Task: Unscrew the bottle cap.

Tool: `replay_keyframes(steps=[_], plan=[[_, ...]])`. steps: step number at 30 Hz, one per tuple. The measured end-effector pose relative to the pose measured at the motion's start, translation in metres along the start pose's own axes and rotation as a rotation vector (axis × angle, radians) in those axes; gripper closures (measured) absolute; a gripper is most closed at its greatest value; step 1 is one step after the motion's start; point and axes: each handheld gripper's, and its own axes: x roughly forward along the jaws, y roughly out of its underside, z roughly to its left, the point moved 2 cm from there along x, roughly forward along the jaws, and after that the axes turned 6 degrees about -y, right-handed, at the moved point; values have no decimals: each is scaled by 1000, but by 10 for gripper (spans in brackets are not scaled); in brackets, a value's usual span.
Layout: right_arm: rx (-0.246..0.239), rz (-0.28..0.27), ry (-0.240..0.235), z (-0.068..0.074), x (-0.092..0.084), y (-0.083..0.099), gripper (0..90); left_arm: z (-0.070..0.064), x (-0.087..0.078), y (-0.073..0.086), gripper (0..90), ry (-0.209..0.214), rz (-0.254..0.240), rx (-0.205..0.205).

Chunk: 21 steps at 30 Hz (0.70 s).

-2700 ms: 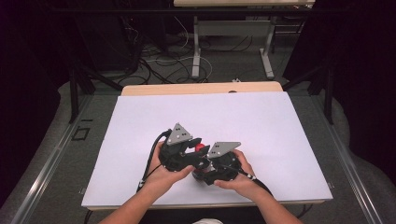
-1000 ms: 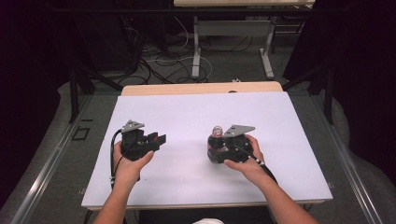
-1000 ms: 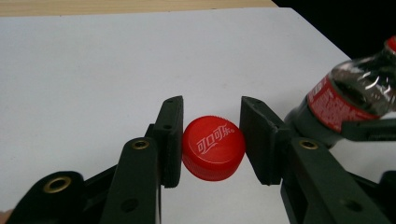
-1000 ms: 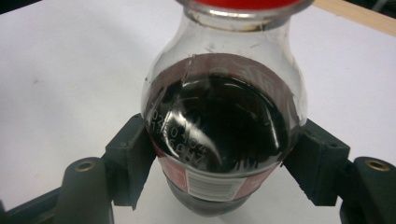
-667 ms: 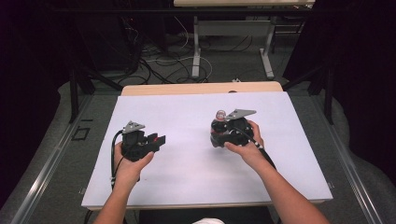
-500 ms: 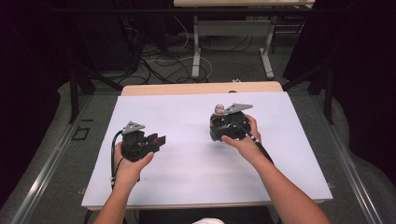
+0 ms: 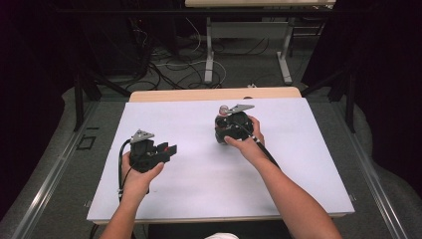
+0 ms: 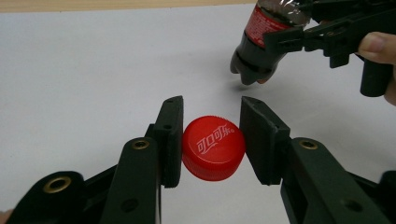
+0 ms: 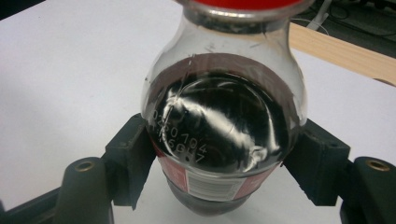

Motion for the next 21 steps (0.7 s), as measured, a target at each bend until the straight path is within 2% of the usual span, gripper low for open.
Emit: replay_keyframes(steps=[5, 12, 20, 21], plan=[[-7, 16, 4, 3, 11, 4, 296, 0, 1, 1, 614, -1, 4, -5], [-6, 19, -14, 3, 20, 9, 296, 2, 0, 2, 614, -4, 5, -6], [-3, 14, -21, 7, 29, 14, 293, 3, 1, 3, 614, -5, 11, -8], [-15, 8, -20, 7, 29, 15, 293, 2, 1, 3, 614, -6, 11, -11]])
